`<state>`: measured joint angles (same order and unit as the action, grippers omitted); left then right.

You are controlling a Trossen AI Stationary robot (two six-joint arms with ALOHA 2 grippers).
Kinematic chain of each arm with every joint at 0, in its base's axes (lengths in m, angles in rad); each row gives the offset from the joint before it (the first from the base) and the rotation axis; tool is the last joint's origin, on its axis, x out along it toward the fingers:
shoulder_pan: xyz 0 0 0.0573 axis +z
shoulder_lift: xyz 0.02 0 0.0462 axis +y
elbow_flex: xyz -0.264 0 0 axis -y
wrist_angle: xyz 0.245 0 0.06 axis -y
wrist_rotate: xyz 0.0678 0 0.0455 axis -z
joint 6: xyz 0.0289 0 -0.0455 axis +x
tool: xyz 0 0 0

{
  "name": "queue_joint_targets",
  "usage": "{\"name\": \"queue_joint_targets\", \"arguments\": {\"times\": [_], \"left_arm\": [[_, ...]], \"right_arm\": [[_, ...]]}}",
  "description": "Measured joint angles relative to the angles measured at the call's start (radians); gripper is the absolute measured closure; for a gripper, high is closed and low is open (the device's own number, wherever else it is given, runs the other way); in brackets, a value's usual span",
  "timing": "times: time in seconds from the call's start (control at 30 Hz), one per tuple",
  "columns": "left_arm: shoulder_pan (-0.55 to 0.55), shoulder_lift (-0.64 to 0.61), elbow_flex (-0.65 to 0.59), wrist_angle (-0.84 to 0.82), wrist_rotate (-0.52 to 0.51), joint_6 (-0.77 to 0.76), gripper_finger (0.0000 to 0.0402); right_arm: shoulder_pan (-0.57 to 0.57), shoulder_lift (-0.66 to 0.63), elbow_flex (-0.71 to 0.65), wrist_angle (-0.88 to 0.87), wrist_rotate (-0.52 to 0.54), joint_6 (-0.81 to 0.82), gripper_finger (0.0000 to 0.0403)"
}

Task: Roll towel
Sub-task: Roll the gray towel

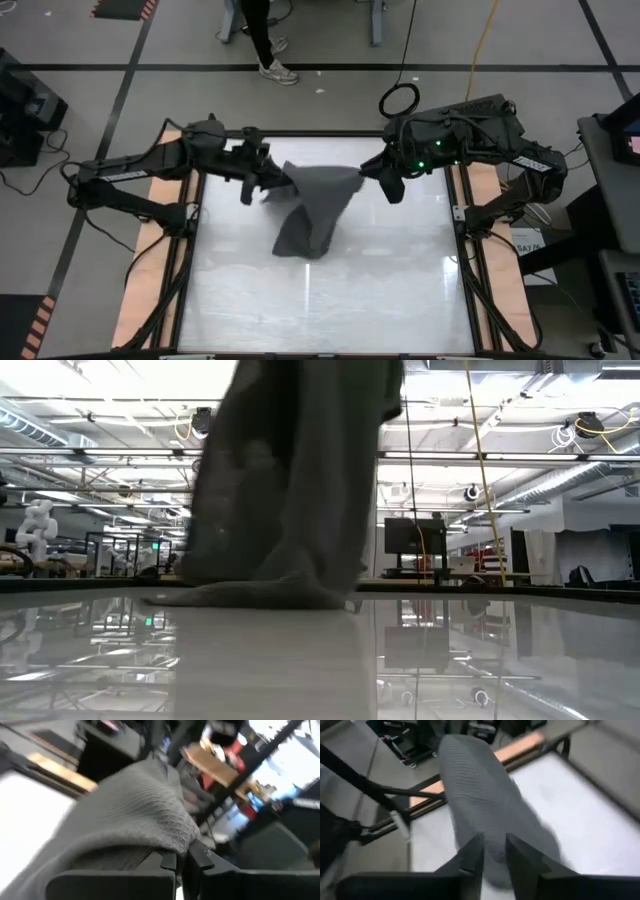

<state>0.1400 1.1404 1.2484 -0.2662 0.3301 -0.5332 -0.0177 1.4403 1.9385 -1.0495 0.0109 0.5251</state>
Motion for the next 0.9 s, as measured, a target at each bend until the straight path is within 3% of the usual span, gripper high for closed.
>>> {"name": "queue_joint_targets", "arguments": {"times": [0.17, 0.4, 0.57, 0.73, 0.9], "left_arm": [[-0.027, 0.002, 0.0, -0.149, 0.041, 0.06, 0.0398], [-0.037, 0.008, 0.0, -0.161, 0.04, 0.08, 0.0399], [-0.029, -0.003, 0.0, -0.099, 0.036, 0.07, 0.0399], [-0.019, -0.051, 0.0, -0.122, 0.035, 0.12, 0.04], [-0.009, -0.111, 0.0, -0.119, 0.032, 0.121, 0.04]], "right_arm": [[0.01, 0.015, 0.0, -0.124, -0.12, 0.178, 0.0243], [0.026, 0.083, -0.031, -0.096, -0.099, 0.166, 0.0176], [0.06, 0.12, -0.105, -0.012, -0.033, 0.099, 0.0168], [0.09, 0.104, -0.238, -0.124, 0.046, 0.073, 0.0168], [0.116, 0.044, -0.41, -0.031, 0.01, 0.111, 0.0179]]}}
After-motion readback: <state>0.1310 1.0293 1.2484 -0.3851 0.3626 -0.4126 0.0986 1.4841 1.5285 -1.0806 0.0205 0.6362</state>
